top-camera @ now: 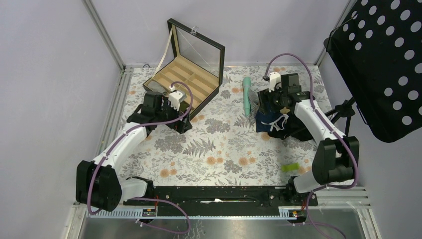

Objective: Roll the underwear
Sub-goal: Move the underwear to the center of the board.

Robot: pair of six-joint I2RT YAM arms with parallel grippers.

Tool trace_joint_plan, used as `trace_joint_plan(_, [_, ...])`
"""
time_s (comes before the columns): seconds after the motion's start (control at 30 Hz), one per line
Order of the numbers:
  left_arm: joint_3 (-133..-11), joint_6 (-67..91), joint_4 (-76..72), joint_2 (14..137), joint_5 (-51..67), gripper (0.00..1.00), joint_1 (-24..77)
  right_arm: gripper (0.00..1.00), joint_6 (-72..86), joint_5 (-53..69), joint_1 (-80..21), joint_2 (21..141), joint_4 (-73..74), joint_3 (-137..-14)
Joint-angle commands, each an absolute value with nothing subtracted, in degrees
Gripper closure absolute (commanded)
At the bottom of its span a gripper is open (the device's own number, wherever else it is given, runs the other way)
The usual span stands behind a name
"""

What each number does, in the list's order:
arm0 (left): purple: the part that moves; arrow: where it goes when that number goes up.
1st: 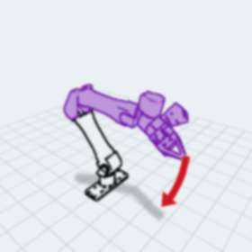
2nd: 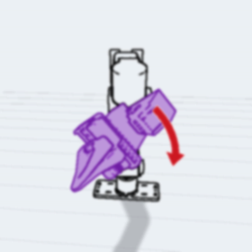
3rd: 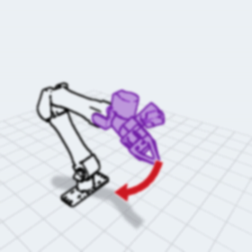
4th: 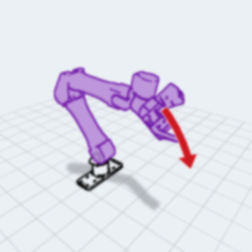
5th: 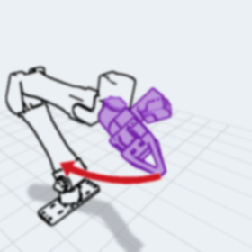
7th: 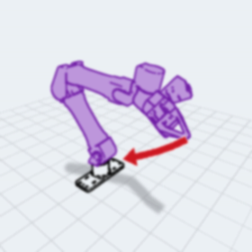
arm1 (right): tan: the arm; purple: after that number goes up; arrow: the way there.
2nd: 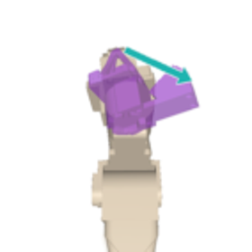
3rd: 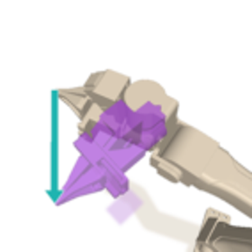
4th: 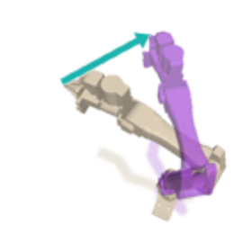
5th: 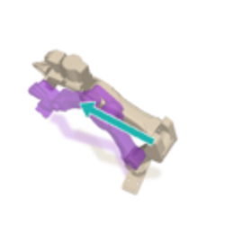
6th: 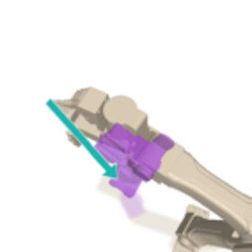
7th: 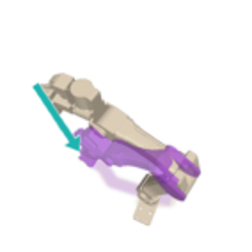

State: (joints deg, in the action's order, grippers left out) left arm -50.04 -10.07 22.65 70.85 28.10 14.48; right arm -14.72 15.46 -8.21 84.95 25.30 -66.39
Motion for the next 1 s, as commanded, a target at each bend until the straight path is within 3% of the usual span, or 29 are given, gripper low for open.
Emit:
trace_joint_plan(0.0, [-49.1, -11.1, 20.5, 68.0, 30.4, 0.03, 14.6, 0.21, -18.6, 12.6, -8.6, 87.5, 24.5, -70.0])
trace_joint_plan(0.33, [-48.1, -11.3, 18.8, 68.6, 31.6, 0.03, 14.1, 0.27, -41.3, 4.7, -9.5, 90.6, 37.8, -73.2])
trace_joint_plan(0.53, [-48.4, -10.3, 18.1, 69.9, 31.8, 0.03, 14.1, 0.28, -42.3, 1.4, -9.5, 91.4, 42.0, -72.7])
trace_joint_plan(0.67, [-48.4, -9.9, 17.9, 70.0, 32.3, 0.03, 14.1, 0.33, -40.3, 0.3, -9.3, 93.2, 43.9, -73.6])
trace_joint_plan(0.83, [-48.7, -9.5, 17.1, 70.5, 32.2, 0.03, 14.1, 0.47, -38.1, 1.0, -9.1, 94.6, 45.6, -74.7])
trace_joint_plan(0.97, [-49.7, -9.6, 17.1, 71.2, 31.9, 0.03, 14.1, 0.75, -37.1, 2.1, -8.9, 95.6, 47.7, -76.8])
